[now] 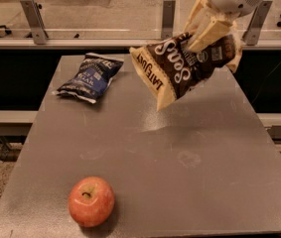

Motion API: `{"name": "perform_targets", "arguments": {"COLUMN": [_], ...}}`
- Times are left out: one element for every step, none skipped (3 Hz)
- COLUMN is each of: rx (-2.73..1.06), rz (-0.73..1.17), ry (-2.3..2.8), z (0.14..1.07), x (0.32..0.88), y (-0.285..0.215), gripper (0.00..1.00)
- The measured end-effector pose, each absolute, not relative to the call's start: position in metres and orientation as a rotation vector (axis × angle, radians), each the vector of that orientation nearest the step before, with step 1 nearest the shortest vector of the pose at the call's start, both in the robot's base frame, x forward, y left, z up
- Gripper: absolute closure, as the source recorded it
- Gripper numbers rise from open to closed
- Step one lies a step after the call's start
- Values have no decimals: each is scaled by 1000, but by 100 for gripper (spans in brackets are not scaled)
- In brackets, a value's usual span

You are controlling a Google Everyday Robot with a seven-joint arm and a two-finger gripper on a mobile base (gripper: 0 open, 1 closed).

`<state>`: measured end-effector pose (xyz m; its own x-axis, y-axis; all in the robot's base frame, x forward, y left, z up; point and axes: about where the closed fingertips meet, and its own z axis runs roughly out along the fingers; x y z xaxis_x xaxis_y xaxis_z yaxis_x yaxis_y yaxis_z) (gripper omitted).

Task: Pick brown chip bag

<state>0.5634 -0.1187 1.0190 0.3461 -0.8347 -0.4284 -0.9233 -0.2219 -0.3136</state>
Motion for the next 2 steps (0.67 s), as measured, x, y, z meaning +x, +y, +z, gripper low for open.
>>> {"name": "perform_targets", "arguments": {"rx": [-2032, -1993], "rz": [277, 252], "ry": [1480, 1460], "z": [1043, 1048], "x": [563, 575], "y": [-113, -105], "gripper": [100, 100]}}
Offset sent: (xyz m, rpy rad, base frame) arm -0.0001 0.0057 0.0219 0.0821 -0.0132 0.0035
